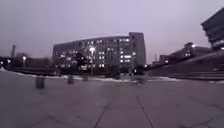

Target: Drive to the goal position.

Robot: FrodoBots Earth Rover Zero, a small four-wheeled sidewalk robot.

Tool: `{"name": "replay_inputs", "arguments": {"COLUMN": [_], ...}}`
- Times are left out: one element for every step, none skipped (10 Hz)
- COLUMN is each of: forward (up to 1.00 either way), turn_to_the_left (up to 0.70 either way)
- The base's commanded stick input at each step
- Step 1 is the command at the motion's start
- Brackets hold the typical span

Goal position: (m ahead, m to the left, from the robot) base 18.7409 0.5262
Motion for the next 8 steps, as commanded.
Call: {"name": "replay_inputs", "arguments": {"forward": [1.00,1.00,1.00,1.00,1.00,1.00,1.00,1.00], "turn_to_the_left": [0.00,0.00,0.00,0.00,0.00,0.00,0.00,0.00]}}
